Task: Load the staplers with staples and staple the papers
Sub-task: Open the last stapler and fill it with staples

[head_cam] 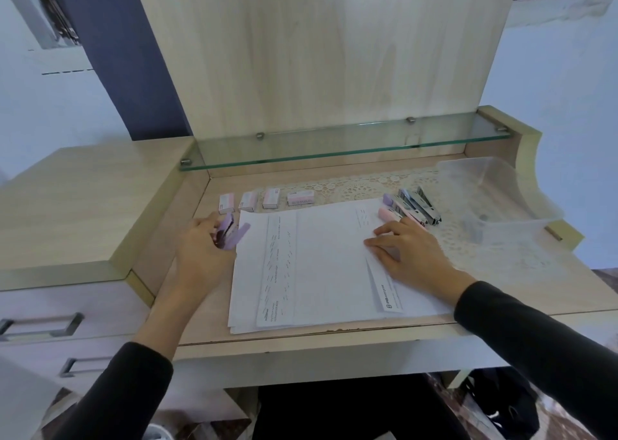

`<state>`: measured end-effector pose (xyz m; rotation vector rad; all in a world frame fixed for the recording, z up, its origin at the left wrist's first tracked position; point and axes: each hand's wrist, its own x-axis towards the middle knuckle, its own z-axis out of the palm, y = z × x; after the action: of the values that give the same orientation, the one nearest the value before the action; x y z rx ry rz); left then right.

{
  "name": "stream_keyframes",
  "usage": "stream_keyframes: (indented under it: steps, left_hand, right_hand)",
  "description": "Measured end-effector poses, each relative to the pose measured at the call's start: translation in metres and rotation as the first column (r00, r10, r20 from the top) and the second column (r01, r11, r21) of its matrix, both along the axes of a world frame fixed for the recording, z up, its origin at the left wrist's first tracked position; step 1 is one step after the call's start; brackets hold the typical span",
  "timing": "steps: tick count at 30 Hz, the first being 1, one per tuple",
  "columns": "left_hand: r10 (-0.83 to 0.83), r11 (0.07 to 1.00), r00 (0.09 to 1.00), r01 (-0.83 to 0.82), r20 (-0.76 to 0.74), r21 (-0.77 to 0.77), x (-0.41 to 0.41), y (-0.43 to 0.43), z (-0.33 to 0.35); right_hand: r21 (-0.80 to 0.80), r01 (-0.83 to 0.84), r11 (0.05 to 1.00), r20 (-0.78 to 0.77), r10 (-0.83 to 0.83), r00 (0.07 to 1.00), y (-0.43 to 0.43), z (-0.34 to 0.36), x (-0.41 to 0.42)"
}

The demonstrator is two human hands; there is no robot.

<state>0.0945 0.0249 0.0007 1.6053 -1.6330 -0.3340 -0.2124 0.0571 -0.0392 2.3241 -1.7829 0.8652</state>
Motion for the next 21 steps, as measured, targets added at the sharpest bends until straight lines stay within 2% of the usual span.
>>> stream_keyframes:
  steps: [4,7,9,11,16,21]
  left_hand:
    - [-0.085,0.994,0.996,0.084,0.016,0.064,-0.027,0.017,0.018]
    - [-0.226,0.972,0.971,0.230,-0.072,0.046,-0.049,0.028,0.028]
    - [-0.288,0.952,0.949,0.298,-0.127,0.069,-0.063,0.033,0.028]
    - [-0.315,0.943,0.935,0.328,-0.164,0.062,-0.076,0.036,0.024]
    - [-0.346,0.932,0.911,0.361,-0.222,0.027,-0.108,0.039,0.013]
    - [-0.389,0.914,0.871,0.405,-0.301,-0.012,-0.111,0.039,0.005]
  right_hand:
    - [0.036,-0.007,0.999,0.056,0.005,0.998,0.001,0.003,0.001]
    - [0.063,0.007,0.998,0.145,-0.016,0.989,0.001,0.010,0.003]
    - [0.005,0.017,1.000,0.242,-0.018,0.970,0.001,0.019,0.007]
    - [-0.043,-0.015,0.999,0.361,0.030,0.932,0.004,0.033,0.015]
    - [0.239,-0.170,0.956,0.564,0.006,0.825,0.012,0.050,0.042]
    - [0.265,-0.281,0.922,0.751,-0.015,0.660,0.010,0.046,0.040]
